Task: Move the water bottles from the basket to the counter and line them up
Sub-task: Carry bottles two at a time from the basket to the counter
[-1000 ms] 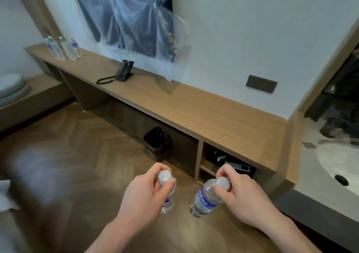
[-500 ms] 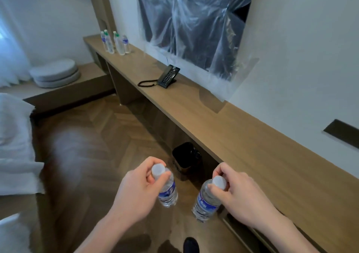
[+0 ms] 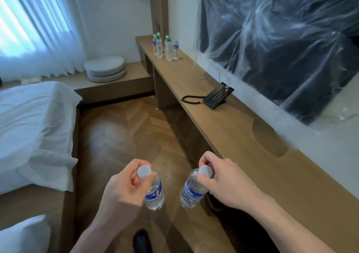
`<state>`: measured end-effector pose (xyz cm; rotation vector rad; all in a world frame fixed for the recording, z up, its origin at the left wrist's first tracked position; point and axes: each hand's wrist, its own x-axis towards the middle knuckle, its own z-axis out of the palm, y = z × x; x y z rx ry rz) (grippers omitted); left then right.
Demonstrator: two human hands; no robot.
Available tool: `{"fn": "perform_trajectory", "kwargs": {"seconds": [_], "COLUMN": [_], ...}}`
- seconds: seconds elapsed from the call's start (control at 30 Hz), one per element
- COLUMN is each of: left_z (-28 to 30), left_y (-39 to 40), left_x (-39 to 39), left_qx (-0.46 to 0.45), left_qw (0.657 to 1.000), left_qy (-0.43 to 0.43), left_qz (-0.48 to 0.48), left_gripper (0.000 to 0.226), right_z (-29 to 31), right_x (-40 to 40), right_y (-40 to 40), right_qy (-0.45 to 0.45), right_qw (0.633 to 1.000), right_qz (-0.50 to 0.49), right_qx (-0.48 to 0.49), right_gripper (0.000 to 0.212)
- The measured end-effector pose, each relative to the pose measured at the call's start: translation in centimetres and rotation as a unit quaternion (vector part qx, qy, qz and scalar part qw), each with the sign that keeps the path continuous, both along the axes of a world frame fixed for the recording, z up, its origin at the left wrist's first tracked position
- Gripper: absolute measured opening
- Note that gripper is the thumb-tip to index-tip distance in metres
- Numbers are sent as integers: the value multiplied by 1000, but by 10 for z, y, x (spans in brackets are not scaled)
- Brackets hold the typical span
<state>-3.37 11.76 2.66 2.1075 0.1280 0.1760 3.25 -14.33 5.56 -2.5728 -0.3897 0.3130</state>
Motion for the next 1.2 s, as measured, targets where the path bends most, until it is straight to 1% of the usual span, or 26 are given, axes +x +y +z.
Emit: {"fn": "perform_trajectory", "kwargs": {"seconds": [0.13,0.27,0.4,0.5,0.57,0.83,1.0,1.2], "left_z": [-9,-1,10,18,21,16,16,18], "left_y": [63,122,166,187,199,230,250,286], "left_x": [68,129,191,233,264,401,495,592], "left_qx": [6,23,83,114,116,79,87,109], "left_qw": [1000,1000,996,993,992,995,995,994], "left_qy": [6,-2,0,-29,-35,11,23,12], "left_qz": [17,1,-18,-32,-40,-55,-44,3], "left_gripper": [10,11,9,11,11,9,8,9], "right_z": [-2,-2,-4,-5,-4,-23,-32,-17], "right_x": [62,114,159,194,222,356,457,581], "right_y": [60,109,141,160,172,208,237,270], "right_qy": [-11,-2,12,19,8,26,28,17], "right_qw": [1000,1000,998,998,997,997,998,1000], "right_qz": [2,-19,-50,-63,-71,-68,-48,-8], "right_qx": [3,-5,19,20,10,31,28,18], "right_gripper": [25,25,21,22,23,26,27,26]}}
